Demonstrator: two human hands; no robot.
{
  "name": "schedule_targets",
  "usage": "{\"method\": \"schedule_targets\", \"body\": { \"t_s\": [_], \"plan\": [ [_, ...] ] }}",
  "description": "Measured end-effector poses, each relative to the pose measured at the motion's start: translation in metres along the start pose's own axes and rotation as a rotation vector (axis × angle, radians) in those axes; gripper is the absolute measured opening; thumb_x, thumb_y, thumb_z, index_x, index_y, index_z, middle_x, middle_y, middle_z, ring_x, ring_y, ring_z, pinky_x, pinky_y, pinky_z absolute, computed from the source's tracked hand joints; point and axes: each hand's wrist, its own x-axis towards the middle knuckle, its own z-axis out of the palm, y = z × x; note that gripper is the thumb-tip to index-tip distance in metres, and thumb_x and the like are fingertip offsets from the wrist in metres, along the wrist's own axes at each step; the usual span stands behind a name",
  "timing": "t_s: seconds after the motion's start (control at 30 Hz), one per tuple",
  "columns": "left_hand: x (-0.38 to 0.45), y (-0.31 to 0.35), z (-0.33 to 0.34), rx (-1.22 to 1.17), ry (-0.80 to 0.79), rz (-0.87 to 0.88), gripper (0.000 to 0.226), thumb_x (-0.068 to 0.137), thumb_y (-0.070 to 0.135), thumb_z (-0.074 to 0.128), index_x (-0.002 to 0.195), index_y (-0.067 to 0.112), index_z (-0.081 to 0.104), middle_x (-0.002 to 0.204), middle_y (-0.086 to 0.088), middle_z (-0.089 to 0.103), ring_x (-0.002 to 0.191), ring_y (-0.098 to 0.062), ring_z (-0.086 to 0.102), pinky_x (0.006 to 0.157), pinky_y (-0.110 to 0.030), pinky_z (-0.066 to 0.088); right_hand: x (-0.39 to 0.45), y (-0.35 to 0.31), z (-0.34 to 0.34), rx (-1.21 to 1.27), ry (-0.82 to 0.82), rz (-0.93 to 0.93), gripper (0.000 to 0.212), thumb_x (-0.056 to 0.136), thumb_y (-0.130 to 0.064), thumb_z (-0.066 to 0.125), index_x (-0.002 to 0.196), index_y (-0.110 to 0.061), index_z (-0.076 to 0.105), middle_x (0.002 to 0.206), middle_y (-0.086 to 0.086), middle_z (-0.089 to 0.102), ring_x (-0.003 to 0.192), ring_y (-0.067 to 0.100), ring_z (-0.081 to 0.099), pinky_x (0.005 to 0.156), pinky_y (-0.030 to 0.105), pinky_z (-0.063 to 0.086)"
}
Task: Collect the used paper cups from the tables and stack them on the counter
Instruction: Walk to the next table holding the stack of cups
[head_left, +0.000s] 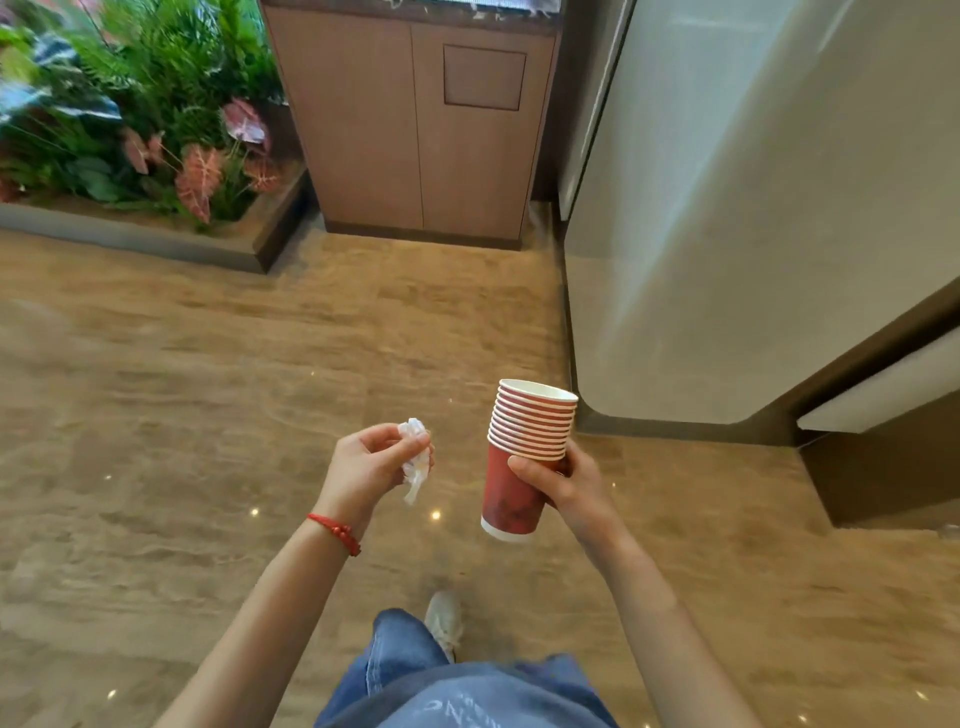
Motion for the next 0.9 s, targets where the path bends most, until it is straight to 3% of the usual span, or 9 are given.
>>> {"method": "schedule_targets", "body": {
  "t_s": [0.1, 0.23, 0.33, 0.5, 0.73, 0.9],
  "plan": [
    [0.06, 0.032, 0.004, -0.006, -0.011, 0.007, 0.012, 0.079, 0.012, 0.07, 0.082, 0.001, 0.069, 0.068, -0.005, 0.07, 0.064, -0.015, 0.065, 0.061, -0.023, 0.052, 0.055, -0.027, 0.003, 0.004, 0.01, -0.01, 0.036, 0.069, -0.011, 0.075, 0.103, -0.014, 0.063, 0.095, 0.0, 0.071, 0.087, 0.011, 0.068, 0.081, 0.03, 0.055],
    [0.134, 0.062, 0.015, -0.01, -0.038, -0.008, 0.01, 0.08, 0.011, 0.07, 0.08, 0.002, 0.069, 0.067, -0.004, 0.069, 0.062, -0.015, 0.064, 0.058, -0.02, 0.051, 0.127, -0.05, 0.0, 0.01, 0.055, 0.004, 0.053, 0.057, -0.029, 0.077, 0.106, -0.012, 0.064, 0.102, 0.006, 0.07, 0.098, 0.022, 0.066, 0.088, 0.039, 0.053],
    [0.197, 0.081, 0.024, 0.0, -0.041, -0.011, 0.011, 0.079, 0.013, 0.07, 0.081, 0.001, 0.069, 0.068, -0.004, 0.07, 0.062, -0.013, 0.064, 0.057, -0.019, 0.052, 0.19, -0.062, -0.006, 0.015, 0.065, 0.019, 0.059, 0.055, -0.03, 0.078, 0.109, -0.01, 0.063, 0.105, 0.007, 0.07, 0.1, 0.024, 0.066, 0.089, 0.04, 0.053],
    [0.309, 0.121, 0.047, 0.002, -0.025, 0.0, 0.011, 0.079, 0.012, 0.07, 0.081, 0.002, 0.069, 0.069, -0.005, 0.07, 0.063, -0.015, 0.064, 0.061, -0.022, 0.052, 0.315, -0.096, -0.013, 0.016, 0.039, -0.013, 0.05, 0.058, -0.027, 0.077, 0.105, -0.016, 0.064, 0.1, 0.002, 0.071, 0.095, 0.019, 0.067, 0.081, 0.033, 0.055],
    [0.441, 0.224, 0.087, 0.01, -0.054, 0.046, 0.022, 0.079, 0.014, 0.07, 0.084, -0.007, 0.066, 0.071, -0.011, 0.066, 0.064, -0.019, 0.059, 0.06, -0.026, 0.047, 0.466, -0.2, -0.017, -0.009, -0.005, -0.058, 0.057, 0.055, -0.033, 0.078, 0.107, -0.017, 0.063, 0.103, 0.002, 0.07, 0.097, 0.019, 0.067, 0.083, 0.033, 0.055],
    [0.524, 0.285, 0.096, -0.001, -0.064, 0.062, 0.01, 0.078, 0.016, 0.071, 0.078, 0.006, 0.071, 0.07, -0.005, 0.071, 0.065, -0.015, 0.065, 0.061, -0.024, 0.053, 0.553, -0.255, -0.013, -0.007, -0.017, -0.065, 0.059, 0.057, -0.033, 0.077, 0.111, -0.017, 0.061, 0.106, 0.003, 0.069, 0.099, 0.018, 0.066, 0.084, 0.034, 0.055]
  ]
}}
